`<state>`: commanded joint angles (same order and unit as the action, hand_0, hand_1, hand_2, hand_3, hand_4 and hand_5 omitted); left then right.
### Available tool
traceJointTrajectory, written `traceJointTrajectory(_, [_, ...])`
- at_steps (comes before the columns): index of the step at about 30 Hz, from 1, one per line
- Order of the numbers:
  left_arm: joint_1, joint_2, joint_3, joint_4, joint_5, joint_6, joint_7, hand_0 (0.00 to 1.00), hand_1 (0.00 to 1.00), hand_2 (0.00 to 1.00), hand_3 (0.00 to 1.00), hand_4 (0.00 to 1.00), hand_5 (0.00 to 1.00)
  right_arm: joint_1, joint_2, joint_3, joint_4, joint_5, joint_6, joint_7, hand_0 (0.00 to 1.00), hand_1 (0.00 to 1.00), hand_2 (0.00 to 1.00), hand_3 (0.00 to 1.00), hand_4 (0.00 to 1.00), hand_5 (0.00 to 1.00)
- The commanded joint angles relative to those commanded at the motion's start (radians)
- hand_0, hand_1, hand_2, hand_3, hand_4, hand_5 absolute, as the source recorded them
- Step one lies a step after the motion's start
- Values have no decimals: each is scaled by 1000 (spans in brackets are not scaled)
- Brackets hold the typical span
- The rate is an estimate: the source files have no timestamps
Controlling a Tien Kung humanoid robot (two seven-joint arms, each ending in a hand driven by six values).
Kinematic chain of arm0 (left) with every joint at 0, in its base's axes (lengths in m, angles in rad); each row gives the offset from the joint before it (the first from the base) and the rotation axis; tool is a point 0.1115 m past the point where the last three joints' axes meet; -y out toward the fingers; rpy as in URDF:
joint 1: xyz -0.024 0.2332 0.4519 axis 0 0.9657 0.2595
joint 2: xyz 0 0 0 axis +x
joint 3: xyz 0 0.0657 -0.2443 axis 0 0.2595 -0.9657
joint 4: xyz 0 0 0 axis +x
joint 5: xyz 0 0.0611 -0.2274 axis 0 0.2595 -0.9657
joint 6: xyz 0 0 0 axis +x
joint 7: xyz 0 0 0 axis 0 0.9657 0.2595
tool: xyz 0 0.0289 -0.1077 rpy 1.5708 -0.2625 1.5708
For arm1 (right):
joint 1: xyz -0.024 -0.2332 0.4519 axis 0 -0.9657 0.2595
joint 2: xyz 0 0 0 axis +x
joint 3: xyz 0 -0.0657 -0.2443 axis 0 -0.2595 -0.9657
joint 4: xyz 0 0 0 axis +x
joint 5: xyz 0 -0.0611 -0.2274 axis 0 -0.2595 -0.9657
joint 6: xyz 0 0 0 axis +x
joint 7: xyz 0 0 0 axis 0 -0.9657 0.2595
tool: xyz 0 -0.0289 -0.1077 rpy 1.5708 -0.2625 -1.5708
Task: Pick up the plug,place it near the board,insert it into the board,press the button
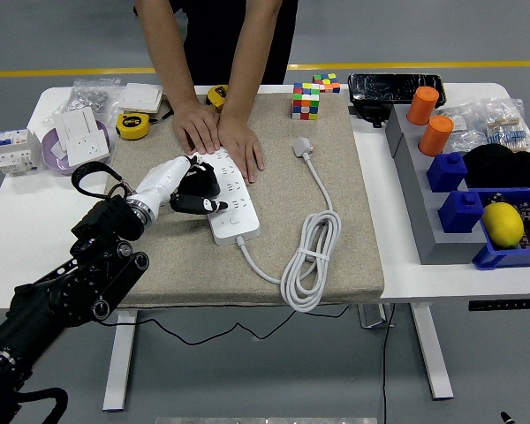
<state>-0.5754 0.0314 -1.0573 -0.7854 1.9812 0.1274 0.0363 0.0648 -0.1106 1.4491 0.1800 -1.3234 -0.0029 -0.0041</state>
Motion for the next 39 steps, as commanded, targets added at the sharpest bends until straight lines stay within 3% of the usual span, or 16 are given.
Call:
traceJointTrajectory(4, [-1, 1, -6, 10, 32, 8, 1, 800, 756, 678, 672, 998, 371, 1, 0, -2, 0, 3, 0, 1, 957, 840, 784, 798, 998, 998])
traceJointTrajectory(5, [-1, 1, -6, 13, 41, 12, 2, 763, 718, 590, 585, 918, 296, 1, 1, -3, 0, 4, 0, 2, 957, 840, 784, 798, 998, 998])
traceJointTrajectory(10, [0, 1, -12, 18, 102, 33, 6, 763, 718, 590, 585, 918, 296, 0, 1, -1, 0, 3, 0, 1, 957, 840, 784, 798, 998, 998])
traceJointTrajectory(11, [0, 0, -14, 19, 116, 36, 8, 717, 677, 531, 535, 676, 252, -1, 1, -1, 0, 2, 0, 1, 957, 840, 784, 797, 998, 998])
traceJointTrajectory(16, [0, 0, -19, 28, 145, 50, 8, 717, 677, 531, 535, 676, 252, -1, 0, -1, 0, 3, 0, 1, 957, 840, 784, 797, 998, 998])
traceJointTrajectory(17, [0, 0, -19, 28, 144, 52, 8, 677, 580, 473, 490, 559, 221, 0, 0, -1, 0, 3, 0, 2, 957, 840, 784, 797, 998, 998])
traceJointTrajectory(22, [0, 0, -21, 25, 134, 58, 6, 677, 580, 473, 490, 559, 221, 1, 1, -1, 0, 4, 0, 2, 957, 840, 784, 797, 998, 998])
traceJointTrajectory(23, [0, 0, -21, 23, 132, 58, 6, 657, 554, 442, 446, 496, 171, 1, 1, -1, 0, 4, 0, 2, 957, 840, 784, 797, 998, 998])
traceJointTrajectory(39, [13, 19, -42, -8, 126, 44, 6, 649, 546, 429, 394, 455, 145, -4, 2, -1, 0, 1, -1, 0, 957, 840, 784, 797, 998, 998])
